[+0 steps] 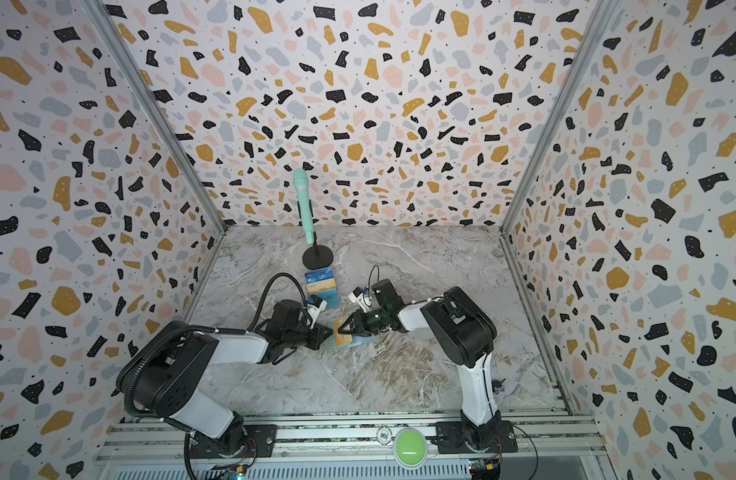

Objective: Take the credit cards out of the card holder

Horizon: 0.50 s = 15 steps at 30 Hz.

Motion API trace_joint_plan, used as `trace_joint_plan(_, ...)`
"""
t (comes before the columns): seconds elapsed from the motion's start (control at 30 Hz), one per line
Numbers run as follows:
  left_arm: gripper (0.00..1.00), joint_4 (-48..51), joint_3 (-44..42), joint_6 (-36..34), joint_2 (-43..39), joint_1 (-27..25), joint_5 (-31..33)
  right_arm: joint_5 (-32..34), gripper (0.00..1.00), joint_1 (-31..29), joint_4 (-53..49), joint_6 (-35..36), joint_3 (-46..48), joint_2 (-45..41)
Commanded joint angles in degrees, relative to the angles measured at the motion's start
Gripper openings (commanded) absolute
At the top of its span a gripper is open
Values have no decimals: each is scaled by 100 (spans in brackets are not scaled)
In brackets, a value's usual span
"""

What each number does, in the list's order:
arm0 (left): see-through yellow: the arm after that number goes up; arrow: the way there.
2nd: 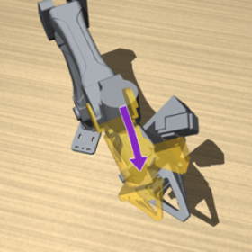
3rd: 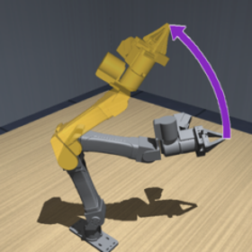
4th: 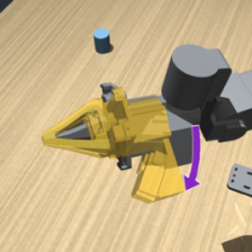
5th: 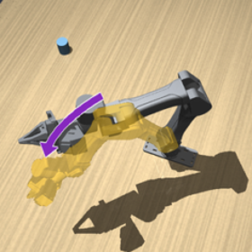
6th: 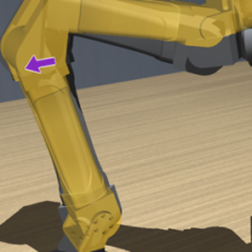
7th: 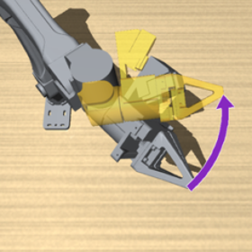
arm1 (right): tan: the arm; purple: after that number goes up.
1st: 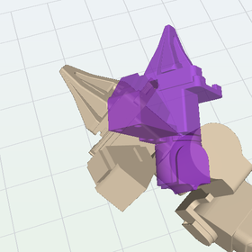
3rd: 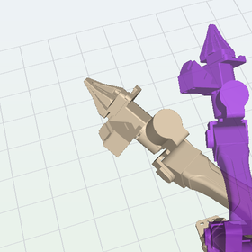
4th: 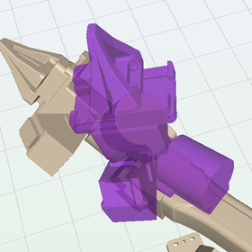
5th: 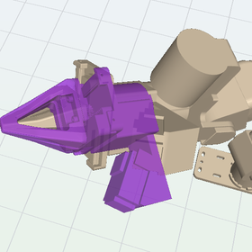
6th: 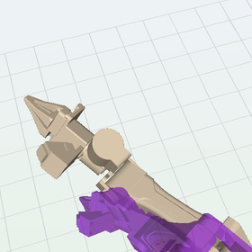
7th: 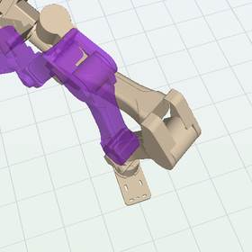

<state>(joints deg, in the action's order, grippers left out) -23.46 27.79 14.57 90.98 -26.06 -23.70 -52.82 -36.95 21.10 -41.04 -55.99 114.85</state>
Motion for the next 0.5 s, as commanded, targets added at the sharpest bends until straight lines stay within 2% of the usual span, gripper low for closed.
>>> trace_joint_plan(0.0, 0, 150, -125, -51, 47, -52, 25, -206, 30, -48, 27, 70, -129, -49)
trace_joint_plan(0.47, 0, 123, -125, -46, 89, -48, 56, -592, 30, 341, 482, -106, 285, -449)
